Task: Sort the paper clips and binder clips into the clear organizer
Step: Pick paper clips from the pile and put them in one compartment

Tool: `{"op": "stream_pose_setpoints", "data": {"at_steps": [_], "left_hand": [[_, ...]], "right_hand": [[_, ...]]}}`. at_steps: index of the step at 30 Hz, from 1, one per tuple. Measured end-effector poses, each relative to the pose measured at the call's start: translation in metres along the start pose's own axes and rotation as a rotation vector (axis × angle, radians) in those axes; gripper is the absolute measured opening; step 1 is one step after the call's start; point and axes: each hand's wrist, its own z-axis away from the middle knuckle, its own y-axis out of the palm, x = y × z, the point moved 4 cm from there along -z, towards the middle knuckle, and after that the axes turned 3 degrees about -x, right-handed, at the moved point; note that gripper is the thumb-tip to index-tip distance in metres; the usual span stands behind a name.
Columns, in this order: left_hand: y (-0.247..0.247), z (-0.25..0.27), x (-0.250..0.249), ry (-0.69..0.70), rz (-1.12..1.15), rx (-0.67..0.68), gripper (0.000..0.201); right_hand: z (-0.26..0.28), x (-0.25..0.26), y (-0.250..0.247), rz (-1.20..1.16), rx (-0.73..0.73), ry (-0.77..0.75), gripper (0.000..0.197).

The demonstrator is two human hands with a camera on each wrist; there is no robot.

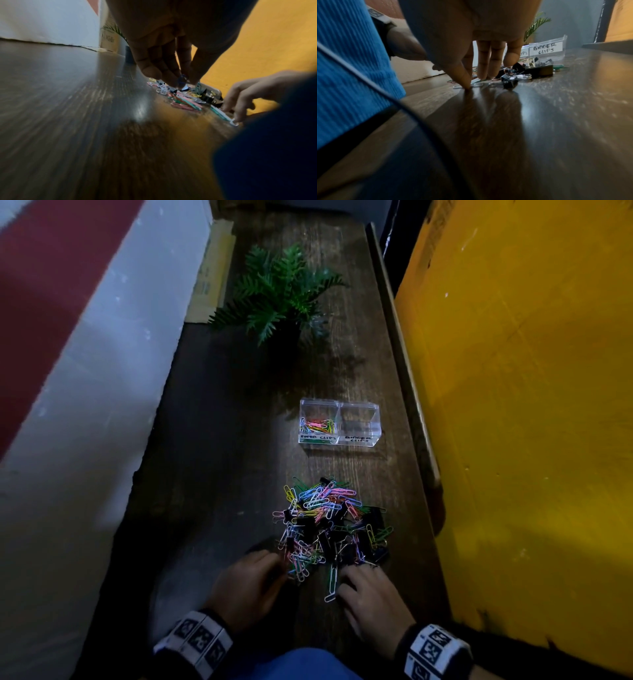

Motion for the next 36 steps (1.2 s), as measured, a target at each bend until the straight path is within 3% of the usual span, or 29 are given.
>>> {"op": "stream_pose_setpoints", "data": {"at_steps": [5,10,14,18,20,23,25,28,31,33,36], "left_hand": [[-0.009,0.006,-0.008,0.069,0.144,-0.042,0.009],[-0.021,0.003,-0.010,0.111,0.177,-0.116,0.008],[-0.026,-0.002,-0.008,0.096,0.167,-0.129,0.008],[-0.032,-0.008,-0.012,0.085,0.174,-0.157,0.009],[-0.035,-0.012,-0.014,0.074,0.178,-0.174,0.010],[-0.041,-0.022,-0.017,0.075,0.191,-0.179,0.012],[-0.046,-0.032,-0.019,0.082,0.187,-0.184,0.011],[-0.054,-0.051,-0.022,0.083,0.182,-0.201,0.011],[-0.063,-0.071,-0.027,0.079,0.173,-0.215,0.011],[-0.070,-0.086,-0.028,0.077,0.156,-0.223,0.010],[-0.083,-0.114,-0.029,0.064,0.146,-0.262,0.011]], "right_hand": [[-0.006,0.001,0.001,-0.002,0.021,0.001,0.021],[-0.015,-0.002,0.002,0.042,0.081,-0.039,0.040],[-0.027,0.000,-0.006,0.156,0.189,-0.083,0.024],[-0.037,0.004,-0.015,0.187,0.208,-0.090,0.021],[-0.037,0.006,-0.014,0.204,0.229,-0.117,0.005],[-0.034,0.007,-0.005,0.204,0.323,-0.141,0.005],[-0.038,0.010,-0.007,0.178,0.315,-0.140,0.024],[-0.042,0.014,-0.014,0.115,0.391,-0.044,0.019],[-0.041,0.016,-0.007,0.151,0.477,-0.121,0.027],[-0.042,0.013,-0.007,0.115,0.510,-0.007,0.021],[-0.043,0.014,-0.010,0.077,0.395,0.010,0.022]]}}
